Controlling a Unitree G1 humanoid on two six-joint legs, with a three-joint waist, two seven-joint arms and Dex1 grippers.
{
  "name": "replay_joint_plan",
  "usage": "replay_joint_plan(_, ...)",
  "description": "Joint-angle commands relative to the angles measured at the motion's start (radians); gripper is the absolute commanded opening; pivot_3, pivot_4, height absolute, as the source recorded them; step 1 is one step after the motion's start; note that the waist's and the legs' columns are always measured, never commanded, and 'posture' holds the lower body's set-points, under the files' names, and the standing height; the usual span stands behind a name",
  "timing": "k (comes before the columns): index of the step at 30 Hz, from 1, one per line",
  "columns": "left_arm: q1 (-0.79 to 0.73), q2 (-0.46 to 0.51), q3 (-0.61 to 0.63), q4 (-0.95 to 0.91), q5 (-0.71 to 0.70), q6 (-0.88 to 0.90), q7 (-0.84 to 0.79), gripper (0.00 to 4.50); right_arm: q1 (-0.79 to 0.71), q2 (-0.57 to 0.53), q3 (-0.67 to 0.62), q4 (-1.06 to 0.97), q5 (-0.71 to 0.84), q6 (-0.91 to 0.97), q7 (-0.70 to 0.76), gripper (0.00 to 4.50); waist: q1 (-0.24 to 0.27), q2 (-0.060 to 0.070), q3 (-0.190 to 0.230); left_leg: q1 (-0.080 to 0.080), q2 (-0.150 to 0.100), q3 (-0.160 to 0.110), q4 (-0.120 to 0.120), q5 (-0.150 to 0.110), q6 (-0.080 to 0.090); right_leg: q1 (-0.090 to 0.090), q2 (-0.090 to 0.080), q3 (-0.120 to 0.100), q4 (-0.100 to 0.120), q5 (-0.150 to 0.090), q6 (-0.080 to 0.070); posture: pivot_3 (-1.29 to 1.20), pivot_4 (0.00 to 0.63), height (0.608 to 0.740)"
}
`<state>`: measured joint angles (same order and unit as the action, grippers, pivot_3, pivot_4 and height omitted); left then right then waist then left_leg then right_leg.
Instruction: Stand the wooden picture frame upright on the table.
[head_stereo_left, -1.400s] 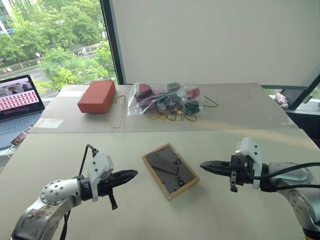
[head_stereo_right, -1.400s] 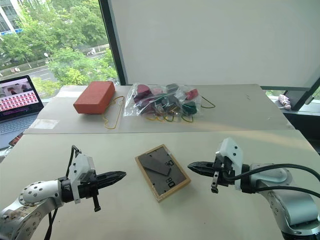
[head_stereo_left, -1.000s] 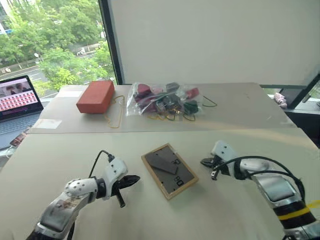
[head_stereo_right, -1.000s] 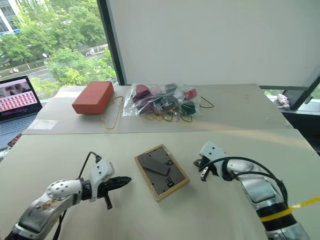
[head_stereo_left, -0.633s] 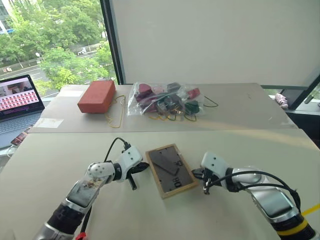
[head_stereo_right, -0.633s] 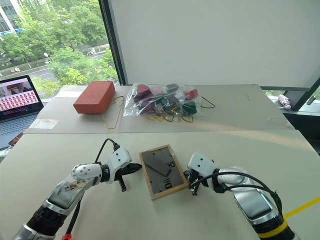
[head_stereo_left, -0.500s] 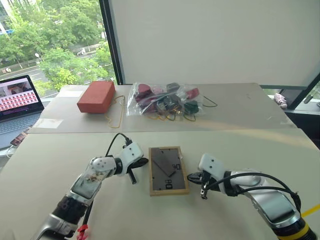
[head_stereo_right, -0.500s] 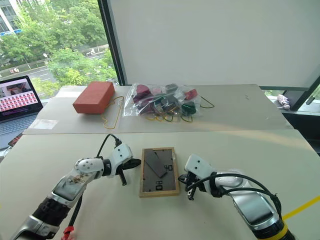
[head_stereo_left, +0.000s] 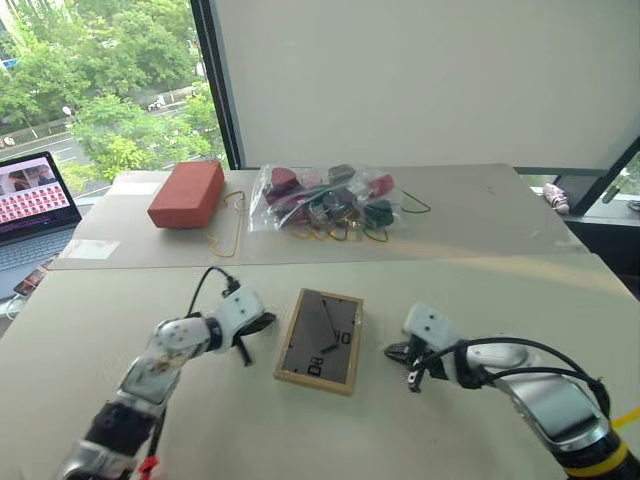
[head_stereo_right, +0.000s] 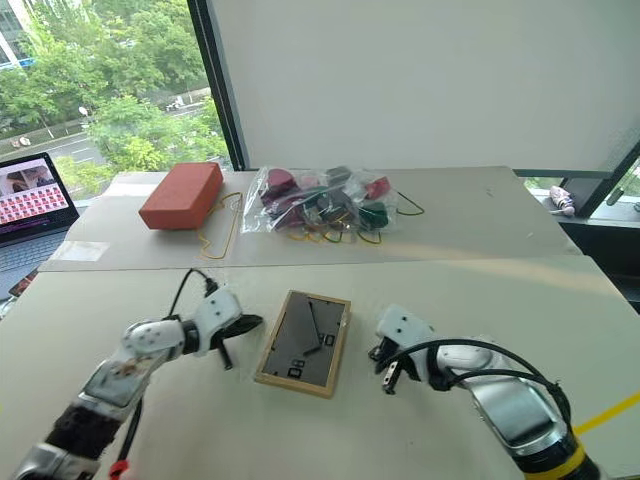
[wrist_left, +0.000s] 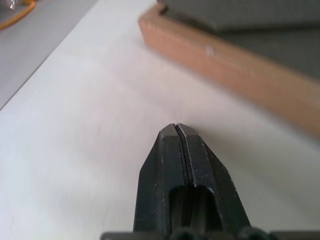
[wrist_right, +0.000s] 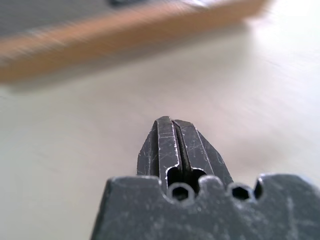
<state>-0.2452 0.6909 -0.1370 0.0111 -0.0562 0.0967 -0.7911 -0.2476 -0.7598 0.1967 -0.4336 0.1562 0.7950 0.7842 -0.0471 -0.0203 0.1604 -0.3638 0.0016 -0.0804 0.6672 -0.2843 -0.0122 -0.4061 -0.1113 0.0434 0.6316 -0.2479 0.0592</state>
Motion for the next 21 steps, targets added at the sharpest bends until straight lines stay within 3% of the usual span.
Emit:
replay_joint_plan(1, 0.066, 0.074, 0.011, 0.033, 0.110, -0.415, 0.015, 0.54, -0.002, 0.008, 0.007, -0.006, -0.002, -0.041, 0.001, 0.00, 0.006, 0.000, 0.000, 0.000, 0.000, 0.000, 0.000, 0.000, 0.000, 0.000, 0.000, 0.000, 0.000, 0.000, 0.000, 0.00, 0.150, 0.740)
replay_joint_plan(3, 0.066, 0.121, -0.020, 0.126, 0.207, -0.720, 0.048, 1.03, -0.015, 0.028, 0.020, 0.000, -0.001, -0.036, -0.007, 0.00, 0.012, 0.000, 0.000, 0.000, 0.000, 0.000, 0.000, 0.000, -0.001, 0.000, -0.001, 0.000, -0.001, 0.000, 0.000, 0.00, 0.150, 0.740)
replay_joint_plan(4, 0.049, 0.134, -0.035, 0.184, 0.270, -0.845, 0.087, 1.49, -0.022, 0.039, 0.028, 0.002, 0.000, -0.034, -0.009, 0.00, 0.015, 0.000, 0.000, -0.001, 0.000, 0.000, 0.000, 0.000, -0.001, 0.000, -0.001, 0.000, -0.002, 0.000, 0.000, 0.00, 0.150, 0.740)
replay_joint_plan(7, -0.047, 0.134, -0.046, 0.357, 0.523, -1.156, 0.303, 2.57, -0.043, 0.077, 0.058, -0.002, 0.004, -0.016, -0.014, 0.00, 0.028, 0.000, 0.000, -0.001, -0.001, 0.001, 0.000, 0.000, -0.001, 0.001, -0.001, 0.000, -0.002, 0.000, 0.000, 0.00, 0.150, 0.740)
replay_joint_plan(12, -0.196, 0.100, -0.088, 0.534, 0.891, -1.360, 0.664, 4.40, -0.081, 0.111, 0.089, 0.000, 0.011, 0.018, -0.014, 0.00, 0.036, 0.000, 0.000, -0.002, -0.002, 0.001, 0.000, 0.001, -0.001, 0.000, -0.001, -0.001, -0.003, 0.001, 0.002, 0.00, 0.150, 0.740)
replay_joint_plan(17, -0.279, 0.057, -0.213, 0.601, 1.135, -1.376, 0.917, 4.46, -0.118, 0.130, 0.115, 0.024, 0.007, 0.020, -0.018, 0.00, 0.038, 0.001, 0.000, -0.003, -0.003, 0.001, 0.001, 0.001, -0.001, 0.001, -0.002, -0.001, -0.002, 0.002, 0.003, 0.00, 0.150, 0.740)
replay_joint_plan(21, -0.320, 0.007, -0.289, 0.635, 1.179, -1.381, 1.013, 4.46, -0.150, 0.151, 0.121, 0.042, 0.007, 0.023, -0.026, 0.00, 0.042, 0.006, -0.004, -0.002, -0.003, 0.001, 0.002, 0.001, -0.002, 0.003, -0.003, -0.002, -0.002, 0.002, 0.004, 0.00, 0.150, 0.740)
